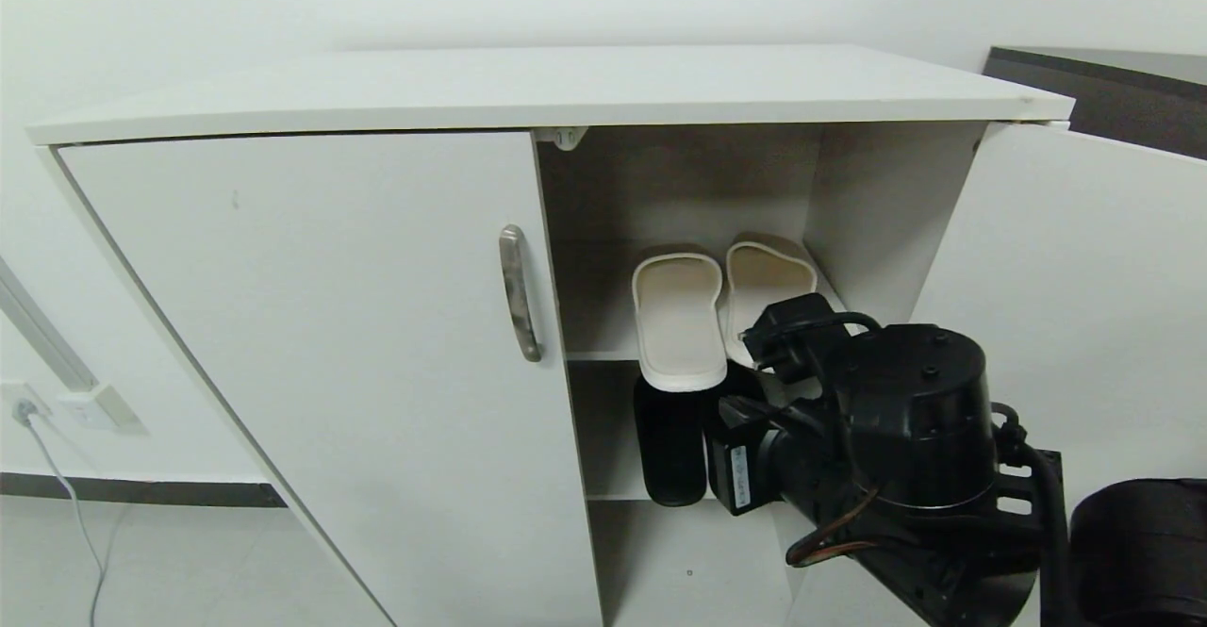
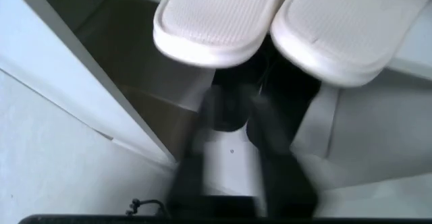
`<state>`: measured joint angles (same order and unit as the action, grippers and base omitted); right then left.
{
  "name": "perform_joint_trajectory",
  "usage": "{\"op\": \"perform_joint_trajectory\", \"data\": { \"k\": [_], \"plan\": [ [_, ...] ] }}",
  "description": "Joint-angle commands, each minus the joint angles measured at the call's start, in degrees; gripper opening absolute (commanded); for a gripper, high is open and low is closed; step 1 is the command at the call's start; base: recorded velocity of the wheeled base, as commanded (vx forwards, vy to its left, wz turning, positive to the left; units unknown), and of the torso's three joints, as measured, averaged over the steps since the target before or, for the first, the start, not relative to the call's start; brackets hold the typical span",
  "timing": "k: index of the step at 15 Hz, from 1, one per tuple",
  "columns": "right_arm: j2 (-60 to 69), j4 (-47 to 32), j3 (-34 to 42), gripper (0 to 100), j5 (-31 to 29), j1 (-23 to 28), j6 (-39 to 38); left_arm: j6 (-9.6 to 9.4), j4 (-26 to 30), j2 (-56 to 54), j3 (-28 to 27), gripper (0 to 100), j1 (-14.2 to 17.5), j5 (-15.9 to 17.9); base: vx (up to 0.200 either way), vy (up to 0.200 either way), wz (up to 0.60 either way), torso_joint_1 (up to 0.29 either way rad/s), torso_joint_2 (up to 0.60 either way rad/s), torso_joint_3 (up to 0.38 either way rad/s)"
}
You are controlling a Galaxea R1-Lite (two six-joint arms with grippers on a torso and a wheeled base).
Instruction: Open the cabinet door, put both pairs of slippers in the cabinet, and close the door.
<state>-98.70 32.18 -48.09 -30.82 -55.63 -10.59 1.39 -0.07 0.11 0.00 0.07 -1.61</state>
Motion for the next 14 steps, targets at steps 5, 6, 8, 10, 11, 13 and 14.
{"op": "perform_joint_trajectory", "data": {
  "k": [5,6,8,10,11,13,14],
  "plan": [
    [-3.87,5.87,0.89,0,-0.73,-0.62,0.57,0.02,-0.01,-0.02,0.0,0,0.01,0.03,0.0,0.0,0.0,0.0,0.0,0.0],
    [-3.87,5.87,0.89,0,-0.73,-0.62,0.57,0.1,-0.01,-0.02,0.0,0,0.01,0.03,0.0,0.0,0.0,0.0,0.0,0.0],
    [-3.79,5.87,0.81,0,-0.73,-0.62,0.75,0.1,-0.01,-0.02,0.0,0,0.01,0.03,0.0,0.0,0.0,0.0,0.0,0.0],
    [-3.79,5.87,0.81,0,-0.91,-0.71,0.75,0.02,-0.01,-0.02,0.0,0,0.01,0.03,0.0,0.0,0.0,0.0,0.0,0.0],
    [-3.79,5.87,0.89,0,-0.91,-0.62,0.84,0.1,-0.01,-0.02,0.0,0,0.01,0.03,-0.2,0.0,0.0,0.002,0.0,0.002],
    [-3.87,5.87,0.98,0,-0.91,-0.62,0.75,0.1,-0.01,-0.02,0.0,0,0.01,0.12,-0.2,0.0,0.0,0.015,0.0,0.005],
    [-3.87,5.87,0.98,0,-0.91,-0.62,0.84,0.1,-0.01,-0.02,0.0,0,0.01,0.12,-0.2,0.0,0.0,-0.002,0.0,0.002]
  ]
}}
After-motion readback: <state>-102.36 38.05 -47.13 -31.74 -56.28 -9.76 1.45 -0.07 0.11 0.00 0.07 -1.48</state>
